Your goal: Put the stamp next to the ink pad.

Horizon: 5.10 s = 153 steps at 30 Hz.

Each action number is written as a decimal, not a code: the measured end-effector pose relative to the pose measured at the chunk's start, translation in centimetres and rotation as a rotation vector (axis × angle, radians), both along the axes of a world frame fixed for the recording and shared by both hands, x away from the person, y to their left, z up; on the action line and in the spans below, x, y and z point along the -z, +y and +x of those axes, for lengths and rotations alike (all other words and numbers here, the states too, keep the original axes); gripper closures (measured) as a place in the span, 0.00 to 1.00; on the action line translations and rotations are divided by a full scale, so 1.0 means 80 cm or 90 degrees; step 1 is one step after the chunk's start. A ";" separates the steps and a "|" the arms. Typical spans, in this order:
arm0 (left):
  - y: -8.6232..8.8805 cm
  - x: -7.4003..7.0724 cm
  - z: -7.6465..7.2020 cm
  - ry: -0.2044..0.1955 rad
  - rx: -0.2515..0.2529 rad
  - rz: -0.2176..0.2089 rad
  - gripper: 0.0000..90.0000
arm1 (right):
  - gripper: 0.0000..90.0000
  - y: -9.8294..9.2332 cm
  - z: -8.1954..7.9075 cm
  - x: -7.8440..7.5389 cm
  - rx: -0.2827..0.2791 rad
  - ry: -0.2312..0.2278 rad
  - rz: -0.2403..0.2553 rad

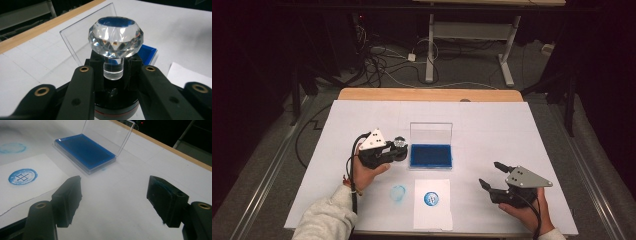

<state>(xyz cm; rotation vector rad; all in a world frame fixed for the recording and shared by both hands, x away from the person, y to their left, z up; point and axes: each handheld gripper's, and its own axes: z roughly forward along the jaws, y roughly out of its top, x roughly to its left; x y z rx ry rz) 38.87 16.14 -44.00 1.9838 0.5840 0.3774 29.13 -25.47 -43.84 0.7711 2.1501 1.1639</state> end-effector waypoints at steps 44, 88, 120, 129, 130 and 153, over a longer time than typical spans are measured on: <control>0.001 0.030 0.029 0.059 -0.071 0.128 0.57 | 0.35 0.006 0.002 0.003 -0.010 0.010 -0.027; -0.003 0.003 0.005 -0.046 -0.117 0.138 0.17 | 0.33 0.007 -0.002 0.001 -0.009 -0.005 -0.024; -0.014 -0.026 -0.028 -0.088 -0.099 0.128 0.17 | 0.19 0.010 -0.007 -0.005 0.017 -0.045 -0.010; -0.013 -0.032 -0.038 -0.102 -0.094 0.123 0.17 | 0.19 0.011 -0.008 -0.006 0.017 -0.049 -0.014; -0.013 -0.033 -0.039 -0.101 -0.088 0.127 0.17 | 0.19 0.011 -0.008 -0.005 0.018 -0.049 -0.015; -0.013 -0.044 -0.077 -0.143 -0.076 0.144 0.17 | 0.20 0.015 -0.011 -0.005 0.013 -0.055 -0.030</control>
